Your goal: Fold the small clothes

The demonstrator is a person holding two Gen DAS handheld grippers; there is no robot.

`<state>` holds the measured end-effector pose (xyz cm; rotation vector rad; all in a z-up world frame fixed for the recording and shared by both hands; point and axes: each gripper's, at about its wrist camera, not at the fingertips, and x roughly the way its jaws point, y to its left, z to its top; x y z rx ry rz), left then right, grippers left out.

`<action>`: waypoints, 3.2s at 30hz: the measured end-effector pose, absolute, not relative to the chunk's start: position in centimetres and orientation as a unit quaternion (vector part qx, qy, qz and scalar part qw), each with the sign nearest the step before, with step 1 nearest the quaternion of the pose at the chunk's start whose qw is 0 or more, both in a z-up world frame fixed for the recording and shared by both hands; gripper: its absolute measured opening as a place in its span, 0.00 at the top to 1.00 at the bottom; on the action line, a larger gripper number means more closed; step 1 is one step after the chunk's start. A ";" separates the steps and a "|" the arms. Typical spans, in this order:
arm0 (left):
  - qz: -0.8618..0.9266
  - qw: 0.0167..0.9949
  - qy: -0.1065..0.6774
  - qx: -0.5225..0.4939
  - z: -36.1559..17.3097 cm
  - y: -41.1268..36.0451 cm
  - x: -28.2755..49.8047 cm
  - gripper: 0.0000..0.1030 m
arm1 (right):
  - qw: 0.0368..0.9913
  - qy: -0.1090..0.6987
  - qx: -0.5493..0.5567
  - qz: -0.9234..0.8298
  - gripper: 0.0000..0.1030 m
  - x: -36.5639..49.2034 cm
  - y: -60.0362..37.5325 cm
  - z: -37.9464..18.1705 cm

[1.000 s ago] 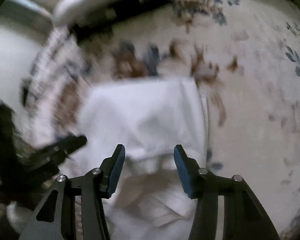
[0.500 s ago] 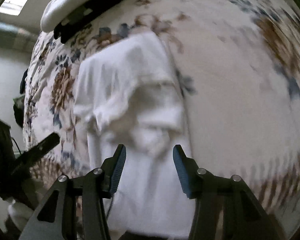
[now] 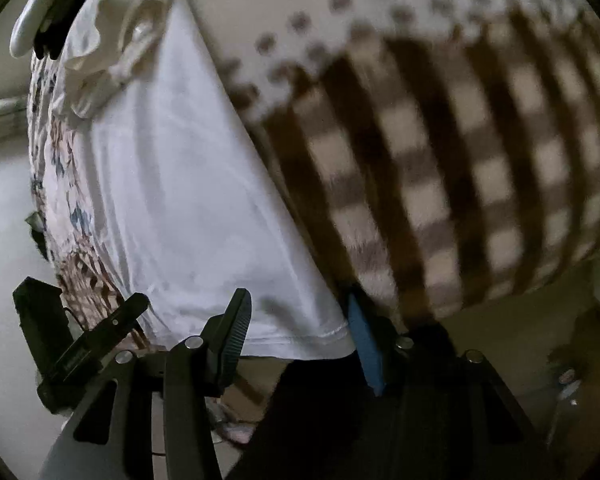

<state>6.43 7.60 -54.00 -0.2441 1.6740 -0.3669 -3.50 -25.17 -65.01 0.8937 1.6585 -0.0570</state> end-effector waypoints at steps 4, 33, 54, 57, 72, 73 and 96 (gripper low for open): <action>-0.172 0.660 0.725 -0.100 -53.3 6.7 5.7 0.41 | 0.602 0.697 0.390 -0.019 0.51 -4.4 -25.0 -65.5; -0.160 0.698 0.564 -0.410 -44.4 6.6 27.9 0.93 | 0.714 0.526 0.460 0.041 0.95 17.8 -31.9 -50.9; -0.218 0.705 0.654 -0.166 -51.7 1.4 36.8 0.40 | 0.697 0.619 0.362 -0.007 0.44 29.9 -31.9 -60.3; -0.204 0.702 0.663 -0.164 -52.9 0.6 39.7 0.40 | 0.695 0.624 0.357 -0.021 0.44 32.5 -31.5 -61.5; -0.190 0.696 0.667 -0.184 -54.1 3.0 40.9 0.89 | 0.692 0.612 0.381 -0.036 0.97 34.7 -32.0 -61.7; -0.185 0.690 0.671 -0.199 -53.9 3.4 40.7 0.85 | 0.684 0.615 0.391 -0.034 0.97 34.7 -32.3 -61.7; -0.186 0.703 0.660 -0.188 -49.5 8.3 26.7 0.96 | 0.634 0.639 0.436 -0.001 0.95 20.0 -30.1 -61.2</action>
